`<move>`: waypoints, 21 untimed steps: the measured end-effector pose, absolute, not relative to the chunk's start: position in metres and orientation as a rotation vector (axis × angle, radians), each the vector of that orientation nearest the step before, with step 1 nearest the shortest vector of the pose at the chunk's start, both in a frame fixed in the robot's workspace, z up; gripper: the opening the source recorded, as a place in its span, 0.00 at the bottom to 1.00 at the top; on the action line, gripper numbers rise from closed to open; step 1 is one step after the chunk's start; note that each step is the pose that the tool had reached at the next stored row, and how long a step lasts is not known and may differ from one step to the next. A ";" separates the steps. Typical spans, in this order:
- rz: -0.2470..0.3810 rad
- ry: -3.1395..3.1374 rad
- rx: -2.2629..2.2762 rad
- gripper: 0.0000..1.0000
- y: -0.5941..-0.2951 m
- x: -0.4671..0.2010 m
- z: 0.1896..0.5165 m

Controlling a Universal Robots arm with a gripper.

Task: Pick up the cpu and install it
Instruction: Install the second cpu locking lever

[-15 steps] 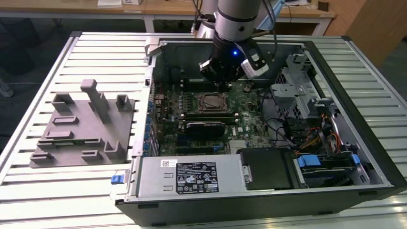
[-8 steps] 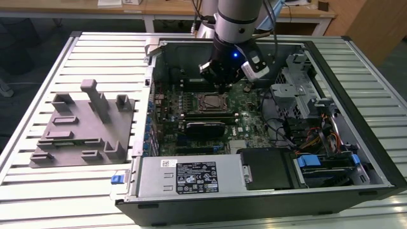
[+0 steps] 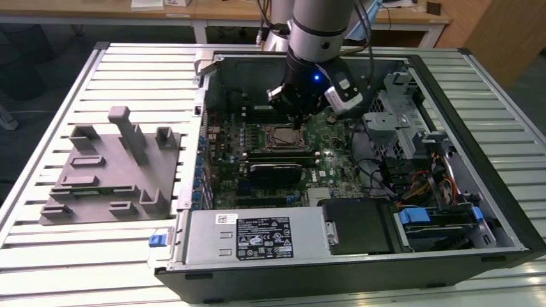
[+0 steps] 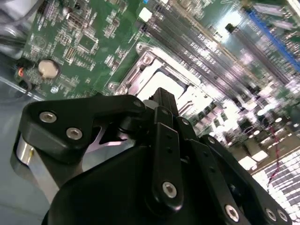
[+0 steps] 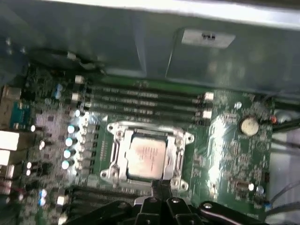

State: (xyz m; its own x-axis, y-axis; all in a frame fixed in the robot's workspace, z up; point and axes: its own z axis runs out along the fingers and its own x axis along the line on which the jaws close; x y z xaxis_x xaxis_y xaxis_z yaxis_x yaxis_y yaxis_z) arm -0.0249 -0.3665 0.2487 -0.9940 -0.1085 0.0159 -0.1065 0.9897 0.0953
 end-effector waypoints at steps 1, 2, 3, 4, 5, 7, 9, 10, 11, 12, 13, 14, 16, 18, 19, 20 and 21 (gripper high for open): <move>-0.172 -3.112 0.168 0.11 -0.367 -0.025 0.249; -0.186 -3.112 0.169 0.11 -0.369 -0.025 0.248; -0.187 -3.112 0.169 0.11 -0.370 -0.025 0.248; -0.187 -3.111 0.169 0.11 -0.372 -0.025 0.247; -0.187 -3.111 0.169 0.11 -0.375 -0.025 0.247; -0.187 -3.112 0.169 0.11 -0.381 -0.025 0.246; -0.187 -3.111 0.169 0.11 -0.384 -0.026 0.246; -0.188 -3.112 0.169 0.11 -0.385 -0.026 0.246; -0.188 -3.112 0.168 0.11 -0.385 -0.026 0.246; -0.188 -3.112 0.169 0.11 -0.385 -0.026 0.246; -0.188 -3.112 0.169 0.11 -0.385 -0.026 0.245; -0.187 -3.112 0.169 0.11 -0.386 -0.026 0.246; -0.187 -3.111 0.169 0.11 -0.386 -0.026 0.245; -0.187 -3.112 0.169 0.11 -0.387 -0.026 0.245; -0.188 -3.112 0.169 0.11 -0.388 -0.026 0.245; -0.187 -3.111 0.169 0.11 -0.388 -0.026 0.245; -0.187 -3.111 0.169 0.11 -0.389 -0.026 0.245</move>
